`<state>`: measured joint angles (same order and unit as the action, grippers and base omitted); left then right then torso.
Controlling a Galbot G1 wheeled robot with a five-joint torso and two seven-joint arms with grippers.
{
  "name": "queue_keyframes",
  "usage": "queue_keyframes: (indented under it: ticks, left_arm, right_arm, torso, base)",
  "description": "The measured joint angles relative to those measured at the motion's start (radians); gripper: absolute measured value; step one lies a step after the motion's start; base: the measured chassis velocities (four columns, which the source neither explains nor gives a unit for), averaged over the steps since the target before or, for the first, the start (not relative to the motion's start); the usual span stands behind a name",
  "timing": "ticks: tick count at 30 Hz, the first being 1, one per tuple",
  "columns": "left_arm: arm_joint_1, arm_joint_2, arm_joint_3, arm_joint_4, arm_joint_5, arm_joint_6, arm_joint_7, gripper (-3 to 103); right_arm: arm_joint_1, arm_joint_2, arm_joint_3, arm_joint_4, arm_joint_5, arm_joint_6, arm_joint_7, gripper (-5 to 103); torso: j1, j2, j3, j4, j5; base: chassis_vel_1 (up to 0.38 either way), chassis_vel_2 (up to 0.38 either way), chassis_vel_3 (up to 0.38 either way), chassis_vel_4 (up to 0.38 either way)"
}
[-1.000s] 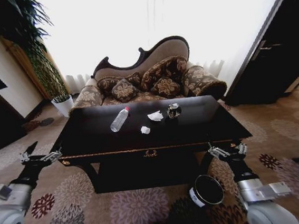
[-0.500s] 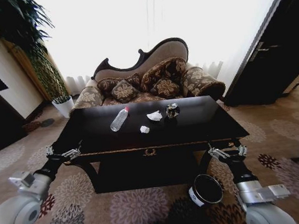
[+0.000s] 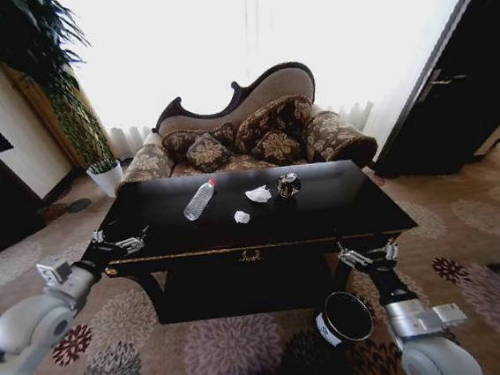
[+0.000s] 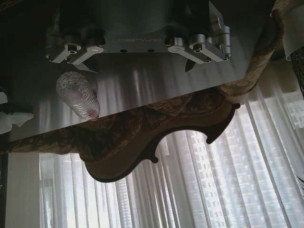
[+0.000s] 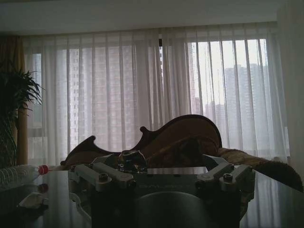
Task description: Move to the front of the table and place the trash on the table into the trash bin.
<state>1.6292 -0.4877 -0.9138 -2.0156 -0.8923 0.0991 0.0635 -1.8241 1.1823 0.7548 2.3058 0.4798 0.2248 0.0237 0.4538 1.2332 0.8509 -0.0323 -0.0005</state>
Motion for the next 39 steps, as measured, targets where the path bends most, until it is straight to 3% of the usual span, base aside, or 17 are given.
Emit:
queue_keyframes:
  ticks: [6,11,16,22,39]
  left_arm:
    - [-0.126,0.029,0.089,0.093,-0.016,-0.010,0.010,100]
    - [-0.268,0.021,0.223,0.140,-0.013,-0.022,0.020,100]
    - [-0.454,-0.060,0.401,0.144,-0.022,-0.024,0.030,100]
    - [-0.550,-0.120,0.521,0.174,-0.020,-0.017,0.043,100]
    - [-0.802,-0.196,0.775,0.314,-0.022,-0.008,0.066,100]
  right_arm:
    - [0.003,0.008,0.002,-0.004,0.002,0.000,-0.001,100]
    - [0.002,0.010,0.009,-0.005,0.005,0.000,-0.003,100]
    - [-0.005,0.013,0.029,0.000,0.014,-0.001,-0.003,100]
    - [-0.017,0.013,0.062,0.007,0.026,-0.004,-0.003,100]
    - [-0.030,0.025,0.091,0.015,0.035,-0.019,0.001,100]
  torso:
    - [0.000,0.000,0.000,-0.0002,0.0003]
    - [0.000,0.000,0.000,0.0001,0.0001]
    - [0.000,0.000,0.000,-0.0004,0.0004]
    - [0.000,0.000,0.000,-0.0001,0.0003]
    - [0.000,0.000,0.000,-0.0002,0.0002]
  base:
    - [0.000,0.000,0.000,0.000]
    - [0.000,0.000,0.000,0.000]
    - [0.000,0.000,0.000,0.000]
    - [0.000,0.000,0.000,0.000]
    - [0.000,0.000,0.000,0.000]
